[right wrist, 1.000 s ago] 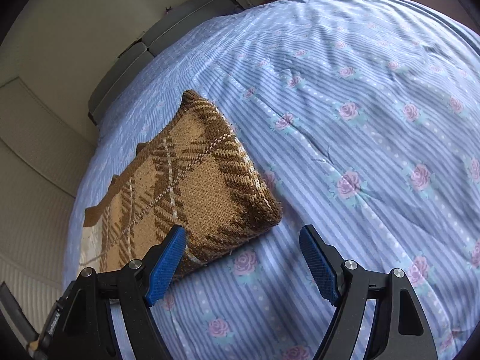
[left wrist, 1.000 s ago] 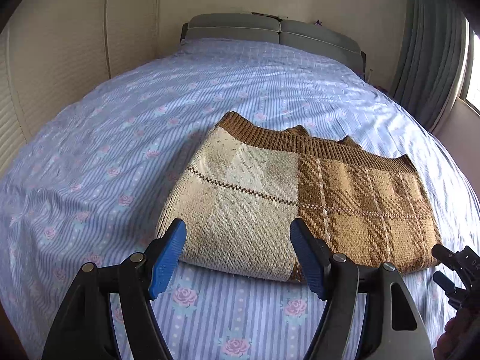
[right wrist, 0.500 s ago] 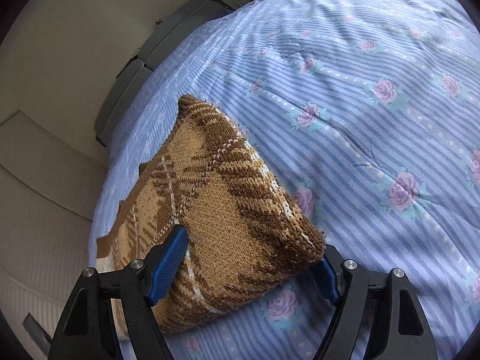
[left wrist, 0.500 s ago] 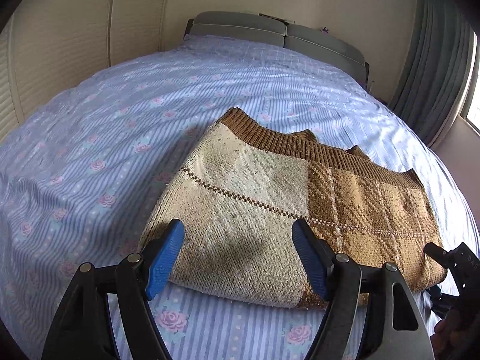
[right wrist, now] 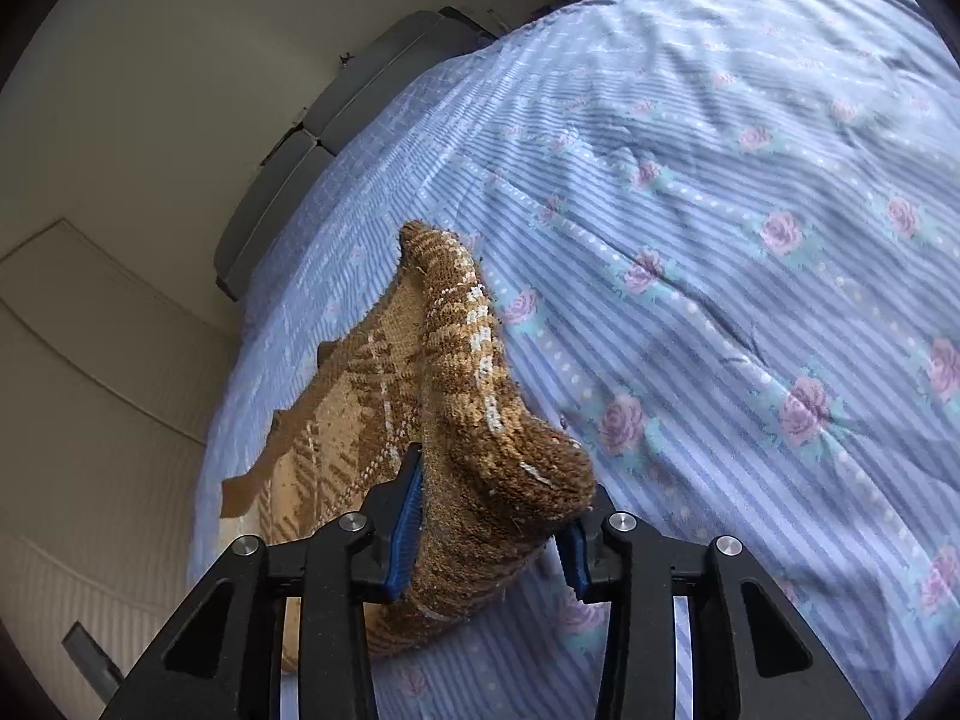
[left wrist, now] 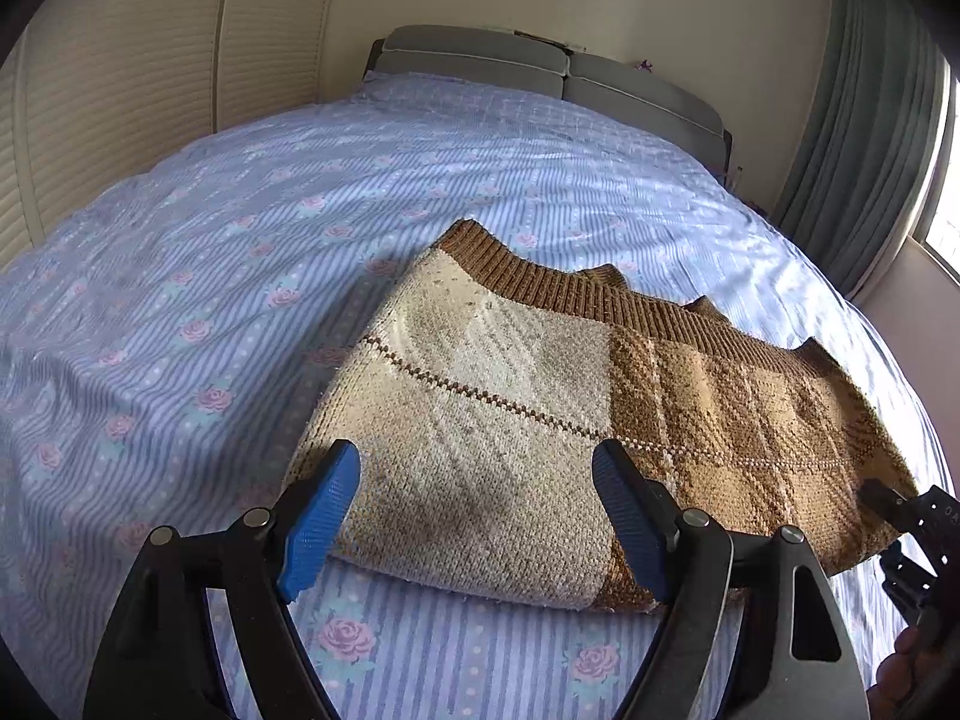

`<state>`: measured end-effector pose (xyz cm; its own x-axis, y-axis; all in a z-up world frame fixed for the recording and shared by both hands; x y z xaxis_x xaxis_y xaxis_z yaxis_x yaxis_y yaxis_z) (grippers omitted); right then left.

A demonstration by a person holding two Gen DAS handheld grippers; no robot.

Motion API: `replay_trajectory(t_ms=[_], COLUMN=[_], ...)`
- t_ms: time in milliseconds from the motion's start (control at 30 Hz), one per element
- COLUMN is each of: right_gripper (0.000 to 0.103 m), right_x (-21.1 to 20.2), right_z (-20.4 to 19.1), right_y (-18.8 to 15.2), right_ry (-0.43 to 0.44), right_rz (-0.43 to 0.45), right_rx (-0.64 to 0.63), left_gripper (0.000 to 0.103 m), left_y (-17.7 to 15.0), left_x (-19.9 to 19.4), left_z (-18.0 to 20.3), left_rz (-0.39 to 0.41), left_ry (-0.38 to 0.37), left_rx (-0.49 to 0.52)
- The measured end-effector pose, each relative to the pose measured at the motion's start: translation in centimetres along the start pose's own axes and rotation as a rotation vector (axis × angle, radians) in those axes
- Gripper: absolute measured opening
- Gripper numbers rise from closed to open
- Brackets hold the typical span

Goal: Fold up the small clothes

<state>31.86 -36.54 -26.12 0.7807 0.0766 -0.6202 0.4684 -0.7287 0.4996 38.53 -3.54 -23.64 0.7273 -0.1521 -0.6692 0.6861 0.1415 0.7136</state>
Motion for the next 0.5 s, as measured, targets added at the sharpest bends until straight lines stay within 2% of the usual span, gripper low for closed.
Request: replay_trajectory(t_ms=[100,300,500], right_gripper=[0.028,0.025,0.023], right_x=[-1.5,-3.4,-3.9], right_z=[-2.2,-7.8,-13.8], right_y=[0.7,0.9,0.3], right_ry=[-0.036,-0.106,-0.133], right_rz=[0.049,0.143,0.207], right_rx=[-0.097,-0.325,-0.481], left_gripper=[0.08,0.08,0.08], left_y=[0.4,2.0,3.7], left_x=[-0.6,-2.5,-4.8], left_z=[-0.6,-2.9,-6.5], left_rz=[0.005,0.034,0.055], left_ry=[0.007,0.026,0.064], left_rx=[-0.013,-0.06,-0.099])
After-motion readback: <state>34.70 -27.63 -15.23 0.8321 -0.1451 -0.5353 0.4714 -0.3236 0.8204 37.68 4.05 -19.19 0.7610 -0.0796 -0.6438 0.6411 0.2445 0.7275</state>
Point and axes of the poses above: each gripper's, at about its wrist camera, not at the fingertips, and x roughly the way its jaws point, z to its right, y to its top, the point moved 7 cm from there along x, roughly the way its jaws point, and after that the axes turned 2 degrees about -y, right-handed, at the moved point
